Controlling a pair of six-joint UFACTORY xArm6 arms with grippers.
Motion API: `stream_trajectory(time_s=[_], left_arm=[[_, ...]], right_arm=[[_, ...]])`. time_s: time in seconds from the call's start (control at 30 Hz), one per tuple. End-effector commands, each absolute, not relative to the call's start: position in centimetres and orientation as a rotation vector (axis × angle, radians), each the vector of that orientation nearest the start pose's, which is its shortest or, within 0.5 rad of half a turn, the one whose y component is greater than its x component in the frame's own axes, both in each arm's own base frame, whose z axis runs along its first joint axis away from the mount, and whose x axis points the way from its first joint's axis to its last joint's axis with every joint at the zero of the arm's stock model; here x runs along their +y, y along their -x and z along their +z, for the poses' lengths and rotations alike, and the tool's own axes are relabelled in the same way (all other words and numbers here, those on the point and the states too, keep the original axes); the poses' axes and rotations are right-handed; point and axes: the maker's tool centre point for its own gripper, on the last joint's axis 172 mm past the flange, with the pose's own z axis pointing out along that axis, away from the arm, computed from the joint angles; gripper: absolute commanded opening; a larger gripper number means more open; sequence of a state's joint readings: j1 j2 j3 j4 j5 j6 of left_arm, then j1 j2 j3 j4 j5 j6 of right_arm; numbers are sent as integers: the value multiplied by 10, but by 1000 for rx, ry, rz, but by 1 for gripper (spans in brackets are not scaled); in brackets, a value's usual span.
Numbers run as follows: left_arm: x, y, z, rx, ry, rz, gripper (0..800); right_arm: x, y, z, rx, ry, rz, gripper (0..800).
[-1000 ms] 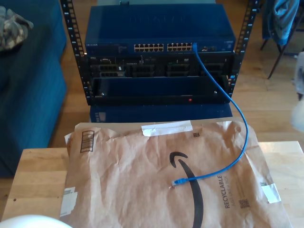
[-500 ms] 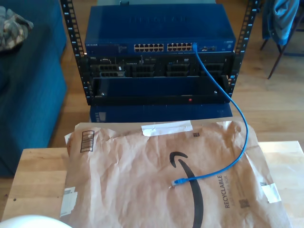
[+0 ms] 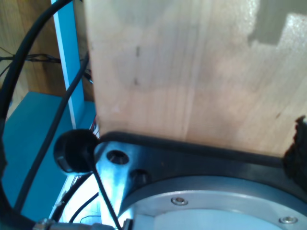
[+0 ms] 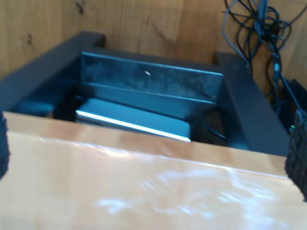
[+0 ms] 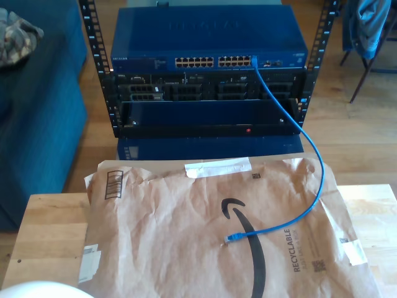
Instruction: Grab the cable and plug it in
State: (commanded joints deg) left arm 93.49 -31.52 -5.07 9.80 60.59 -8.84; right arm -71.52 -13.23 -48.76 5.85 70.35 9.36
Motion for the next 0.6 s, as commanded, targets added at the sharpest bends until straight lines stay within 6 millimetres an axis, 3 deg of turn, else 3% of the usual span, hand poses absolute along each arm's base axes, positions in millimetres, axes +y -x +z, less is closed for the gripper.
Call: stream_trajectory(time_s=[0.1, 0.23, 0.43, 0.6], left_arm=[[123, 41, 34, 2151, -1944, -583, 800], [123, 41, 34, 2151, -1944, -583, 800], [123, 41, 34, 2149, -1946, -583, 800], [123, 41, 34, 2151, -1944, -583, 800]], right_arm=[[-320, -102, 196, 1952, 2229, 201, 798], [-289, -62, 189, 1982, 2160, 282, 798], [-239, -38, 167, 2016, 2077, 314, 798], [-204, -32, 151, 2007, 2047, 346, 798]])
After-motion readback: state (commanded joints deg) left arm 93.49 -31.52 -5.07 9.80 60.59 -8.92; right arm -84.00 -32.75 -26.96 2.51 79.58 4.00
